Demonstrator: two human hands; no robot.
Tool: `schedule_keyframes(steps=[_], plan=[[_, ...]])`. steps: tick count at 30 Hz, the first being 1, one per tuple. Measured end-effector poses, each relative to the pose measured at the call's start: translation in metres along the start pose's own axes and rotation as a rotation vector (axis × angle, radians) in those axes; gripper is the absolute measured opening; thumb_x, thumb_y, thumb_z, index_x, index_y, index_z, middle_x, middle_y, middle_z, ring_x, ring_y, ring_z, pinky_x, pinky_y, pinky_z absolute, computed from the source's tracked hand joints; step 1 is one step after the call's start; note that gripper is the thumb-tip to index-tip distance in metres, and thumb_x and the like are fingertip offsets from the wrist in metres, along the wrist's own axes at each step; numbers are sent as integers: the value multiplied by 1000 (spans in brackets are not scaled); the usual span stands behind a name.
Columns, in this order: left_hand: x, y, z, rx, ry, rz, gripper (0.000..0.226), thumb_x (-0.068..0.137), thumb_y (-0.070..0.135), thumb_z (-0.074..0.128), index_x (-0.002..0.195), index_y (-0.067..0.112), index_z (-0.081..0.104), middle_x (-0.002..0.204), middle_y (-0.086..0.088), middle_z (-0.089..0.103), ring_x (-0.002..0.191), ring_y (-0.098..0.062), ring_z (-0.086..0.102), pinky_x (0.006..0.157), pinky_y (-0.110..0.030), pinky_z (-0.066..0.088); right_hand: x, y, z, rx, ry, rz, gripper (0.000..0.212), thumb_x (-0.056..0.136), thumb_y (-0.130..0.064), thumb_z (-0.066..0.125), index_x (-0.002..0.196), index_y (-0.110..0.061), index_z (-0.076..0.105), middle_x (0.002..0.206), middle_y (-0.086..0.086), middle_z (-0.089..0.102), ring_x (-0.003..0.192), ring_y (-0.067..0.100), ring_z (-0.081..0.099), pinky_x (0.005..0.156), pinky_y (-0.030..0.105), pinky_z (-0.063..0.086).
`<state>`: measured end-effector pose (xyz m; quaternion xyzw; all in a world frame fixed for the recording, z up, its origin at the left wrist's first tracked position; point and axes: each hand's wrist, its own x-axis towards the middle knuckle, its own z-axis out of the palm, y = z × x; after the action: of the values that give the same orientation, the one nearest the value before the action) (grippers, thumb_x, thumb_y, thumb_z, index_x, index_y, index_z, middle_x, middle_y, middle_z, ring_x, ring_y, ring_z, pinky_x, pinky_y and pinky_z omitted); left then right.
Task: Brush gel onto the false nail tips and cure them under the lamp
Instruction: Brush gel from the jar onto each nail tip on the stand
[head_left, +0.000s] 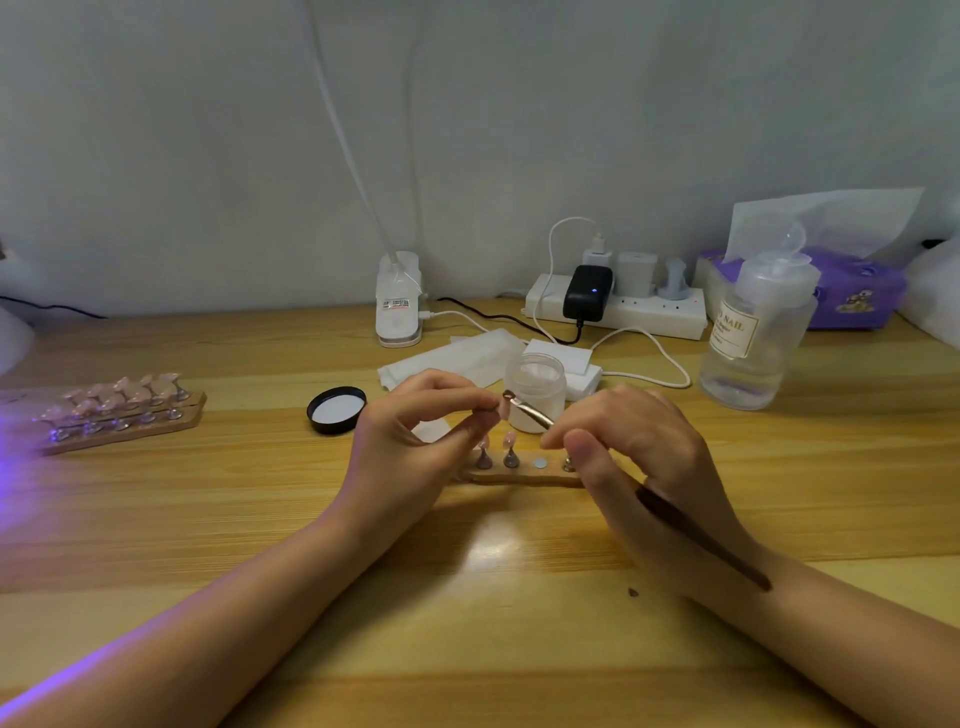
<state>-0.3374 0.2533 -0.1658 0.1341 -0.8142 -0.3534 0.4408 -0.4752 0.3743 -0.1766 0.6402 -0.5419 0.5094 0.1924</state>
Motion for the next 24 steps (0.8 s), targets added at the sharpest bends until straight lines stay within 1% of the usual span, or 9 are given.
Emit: schedule_keyframes(steps=[3, 6, 9, 11, 15, 17, 19, 22, 24], plan=[[0, 0, 0, -14, 8, 1, 20, 74, 12, 67, 93, 15, 70, 85, 0, 66, 82, -11, 61, 74, -18, 48, 0, 0, 1, 16, -40, -34, 56, 98, -37, 30, 69, -6, 67, 64, 2, 63, 63, 19, 58, 65, 42, 41], [0, 0, 1, -17, 17, 3, 19, 75, 8, 69, 92, 18, 70, 84, 1, 67, 81, -9, 61, 73, -17, 48, -1, -1, -1, 50, -23, -42, 60, 99, -37, 27, 65, -6, 66, 61, 2, 61, 60, 19, 57, 65, 41, 41], [1, 0, 2, -19, 17, 3, 18, 75, 10, 68, 91, 17, 70, 84, 1, 67, 81, -9, 61, 73, -18, 48, 0, -1, -2, 51, 16, 16, 57, 99, -38, 27, 71, -7, 66, 67, 0, 63, 65, 14, 57, 67, 38, 42], [0, 0, 1, -22, 14, 2, 18, 74, 13, 67, 91, 18, 70, 84, 1, 68, 81, -10, 61, 73, -19, 49, 0, -1, -2, 41, -5, 56, 54, 98, -39, 27, 76, -10, 67, 73, -5, 63, 68, 13, 57, 68, 37, 42], [0, 2, 0, -31, 17, -10, 18, 74, 15, 67, 92, 16, 71, 85, 2, 68, 81, -9, 62, 74, -18, 49, -1, -3, -1, 64, -60, -2, 57, 98, -38, 27, 70, -7, 66, 65, 1, 62, 63, 16, 58, 67, 37, 41], [0, 3, 0, -39, 15, -16, 18, 75, 16, 67, 92, 16, 71, 85, 2, 69, 81, -9, 62, 74, -19, 49, -1, -3, -2, 80, -59, -29, 58, 99, -36, 27, 67, -7, 66, 63, 2, 62, 63, 15, 57, 68, 35, 41], [0, 4, 1, -37, 13, -25, 18, 75, 17, 67, 92, 17, 71, 85, 3, 69, 82, -10, 63, 74, -21, 50, 0, -3, -3, 85, -22, -1, 57, 99, -35, 27, 69, -7, 66, 65, 0, 62, 65, 11, 56, 68, 33, 42], [0, 4, 0, -31, 15, -34, 16, 75, 18, 67, 91, 19, 71, 84, 6, 69, 81, -10, 62, 74, -22, 50, 1, -1, -3, 81, -10, 81, 53, 98, -38, 28, 76, -9, 66, 75, -9, 59, 71, 7, 56, 68, 33, 44], [-2, 3, -1, -33, 12, -36, 17, 75, 16, 67, 92, 19, 71, 84, 6, 69, 82, -10, 62, 74, -22, 49, 1, -1, -2, 72, -38, 70, 52, 97, -40, 29, 78, -9, 67, 73, -6, 61, 69, 9, 56, 67, 33, 43]])
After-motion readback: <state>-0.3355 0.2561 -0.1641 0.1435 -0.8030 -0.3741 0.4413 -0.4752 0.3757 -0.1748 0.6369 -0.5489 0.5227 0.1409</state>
